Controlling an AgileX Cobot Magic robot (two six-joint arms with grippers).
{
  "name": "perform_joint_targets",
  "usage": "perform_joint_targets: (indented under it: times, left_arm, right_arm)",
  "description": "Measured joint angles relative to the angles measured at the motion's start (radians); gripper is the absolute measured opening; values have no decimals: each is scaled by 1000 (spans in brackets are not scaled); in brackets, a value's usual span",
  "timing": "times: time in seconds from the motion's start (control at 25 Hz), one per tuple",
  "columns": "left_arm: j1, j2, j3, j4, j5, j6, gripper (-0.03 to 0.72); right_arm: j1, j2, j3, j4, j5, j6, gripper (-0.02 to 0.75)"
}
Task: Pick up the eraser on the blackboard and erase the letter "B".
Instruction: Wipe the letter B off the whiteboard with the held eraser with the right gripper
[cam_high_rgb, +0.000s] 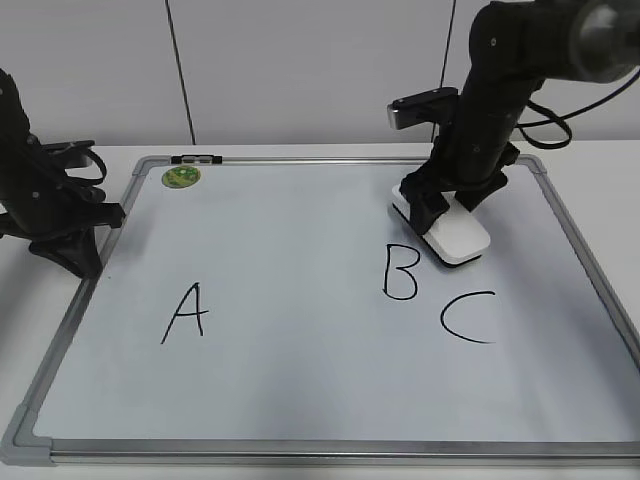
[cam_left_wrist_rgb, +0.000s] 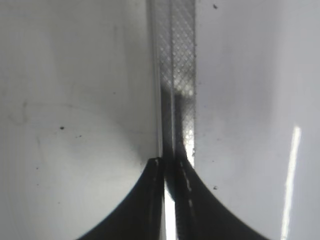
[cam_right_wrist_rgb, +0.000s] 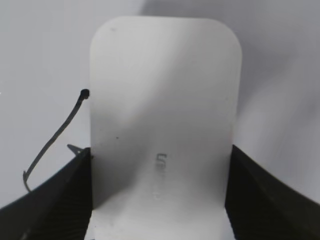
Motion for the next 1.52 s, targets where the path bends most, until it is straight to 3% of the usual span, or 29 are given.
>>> perform_joint_targets:
  times: [0.24, 0.56, 1.08, 1.52]
  left_arm:
    - [0, 0, 0, 0, 0, 0, 35]
    - [0, 0, 0, 0, 2, 0, 35]
    - [0, 0, 0, -4, 2, 0, 36]
    - [0, 0, 0, -6, 2, 0, 37]
  right_arm:
    - [0, 130, -166, -7, 80, -47, 536]
    - [18, 153, -208, -23, 131, -49, 536]
    - [240, 157, -210, 3, 142, -53, 536]
    - [192, 157, -210, 3, 144, -53, 536]
